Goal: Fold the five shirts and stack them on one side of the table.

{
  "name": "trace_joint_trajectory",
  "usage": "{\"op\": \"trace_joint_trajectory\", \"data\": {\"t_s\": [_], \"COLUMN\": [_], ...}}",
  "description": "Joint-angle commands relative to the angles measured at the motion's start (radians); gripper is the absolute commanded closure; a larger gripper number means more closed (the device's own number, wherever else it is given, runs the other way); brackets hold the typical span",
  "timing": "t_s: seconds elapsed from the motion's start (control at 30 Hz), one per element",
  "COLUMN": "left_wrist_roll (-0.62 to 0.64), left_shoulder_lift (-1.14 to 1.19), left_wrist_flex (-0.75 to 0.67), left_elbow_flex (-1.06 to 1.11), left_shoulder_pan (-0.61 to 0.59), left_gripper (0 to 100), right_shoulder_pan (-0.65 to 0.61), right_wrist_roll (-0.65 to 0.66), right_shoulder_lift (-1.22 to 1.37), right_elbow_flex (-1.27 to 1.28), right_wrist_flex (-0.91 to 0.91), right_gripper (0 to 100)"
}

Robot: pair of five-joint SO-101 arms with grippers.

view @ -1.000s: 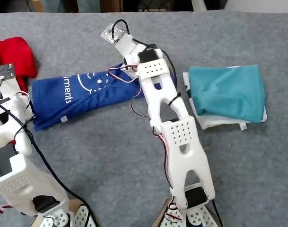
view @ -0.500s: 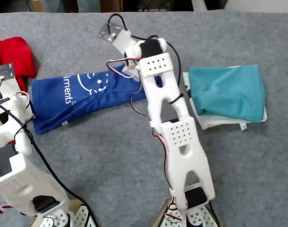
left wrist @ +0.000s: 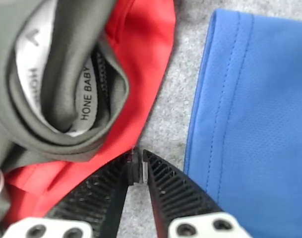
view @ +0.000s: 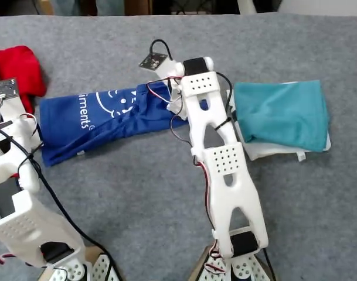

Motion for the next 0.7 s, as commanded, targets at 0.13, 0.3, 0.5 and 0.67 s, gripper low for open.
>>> {"op": "trace_joint_trajectory", "data": {"t_s": [0.13,0.3,0.5,0.67], "left_wrist_roll": [0.005,0.005,0.005,0.005], "left_shoulder_lift": [-0.008,-0.008,-0.008,-0.008], "left_wrist_flex": [0.003,0.003,0.005,0.005], "left_elbow_flex": [-0.028,-0.028,-0.028,-0.028], "left_shoulder_pan": [-0.015,-0.015,-0.015,-0.015], "left_gripper": [95,95,95,95], "right_shoulder_pan": [0.077,0.064,-0.043,-0.158], "right_wrist_roll": [0.006,0.002,0.000,-0.011], "right_shoulder_lift": [-0.082,-0.213,-0.251,-0.170], "right_elbow_flex": [-0.051,-0.051,-0.042,-0.027], "right_wrist_flex": [0.026,0.020,-0.018,-0.130], "right_gripper": [98.4,98.4,98.4,98.4]}}
